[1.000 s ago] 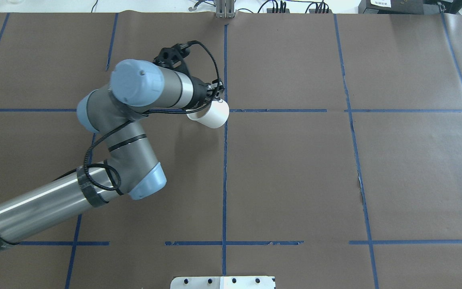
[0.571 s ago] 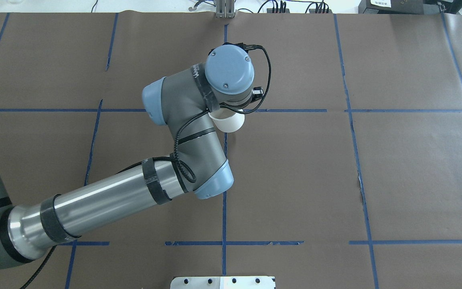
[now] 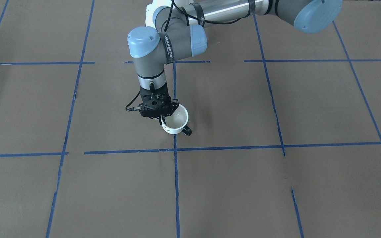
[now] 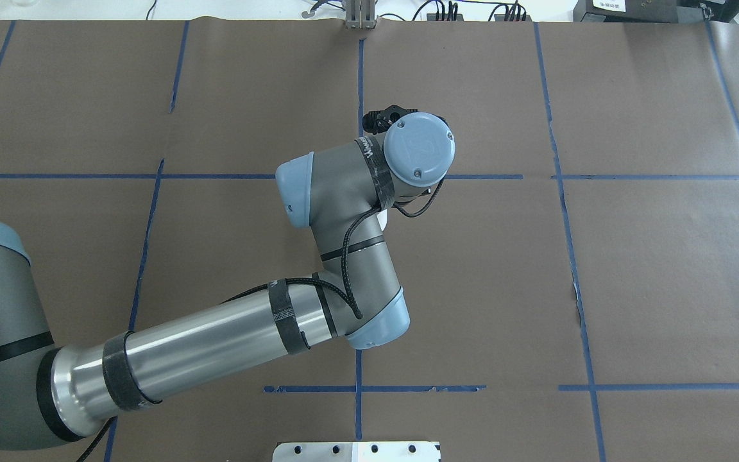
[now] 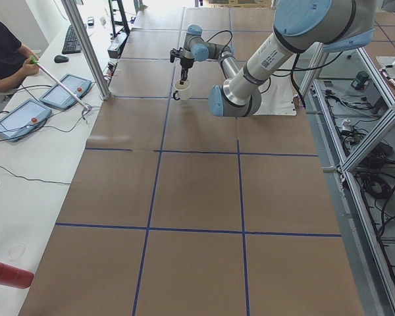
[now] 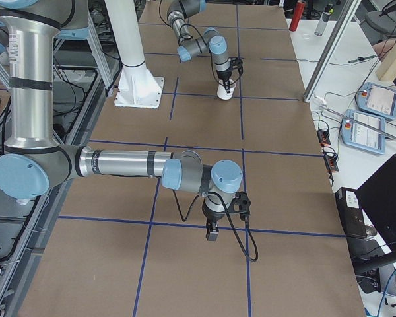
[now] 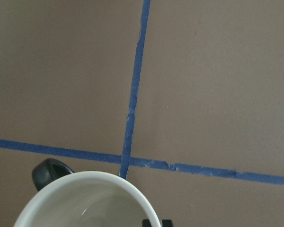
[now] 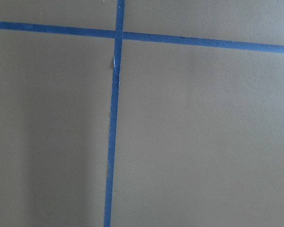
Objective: Flip mug
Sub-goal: 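Rotate the left wrist to turn the mug opening upward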
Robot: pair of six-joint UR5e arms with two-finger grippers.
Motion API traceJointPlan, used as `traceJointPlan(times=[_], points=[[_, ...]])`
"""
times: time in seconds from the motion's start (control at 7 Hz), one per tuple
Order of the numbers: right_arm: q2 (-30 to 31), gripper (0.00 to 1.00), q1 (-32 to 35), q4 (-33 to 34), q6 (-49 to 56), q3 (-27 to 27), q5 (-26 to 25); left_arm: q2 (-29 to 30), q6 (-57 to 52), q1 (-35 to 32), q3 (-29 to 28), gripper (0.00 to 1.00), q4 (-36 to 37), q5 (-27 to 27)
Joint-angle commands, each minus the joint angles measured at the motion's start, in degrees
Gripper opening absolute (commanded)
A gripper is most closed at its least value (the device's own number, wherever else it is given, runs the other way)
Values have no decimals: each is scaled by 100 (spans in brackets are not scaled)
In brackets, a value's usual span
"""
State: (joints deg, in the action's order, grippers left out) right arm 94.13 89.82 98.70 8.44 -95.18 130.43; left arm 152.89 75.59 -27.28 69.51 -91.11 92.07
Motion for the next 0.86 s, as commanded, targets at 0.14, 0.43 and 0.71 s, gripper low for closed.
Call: traceJointPlan(times=[0.14,0.43,0.71], points=[[0,100,0,0,0,0,0,22,-26,126,-25,0,-3,-506],[0,100,9,0,0,0,0,4,-53,126,-34,0,-3,-515],[0,100,0,0,0,0,0,-5,-53,135,-25,0,6,-515]])
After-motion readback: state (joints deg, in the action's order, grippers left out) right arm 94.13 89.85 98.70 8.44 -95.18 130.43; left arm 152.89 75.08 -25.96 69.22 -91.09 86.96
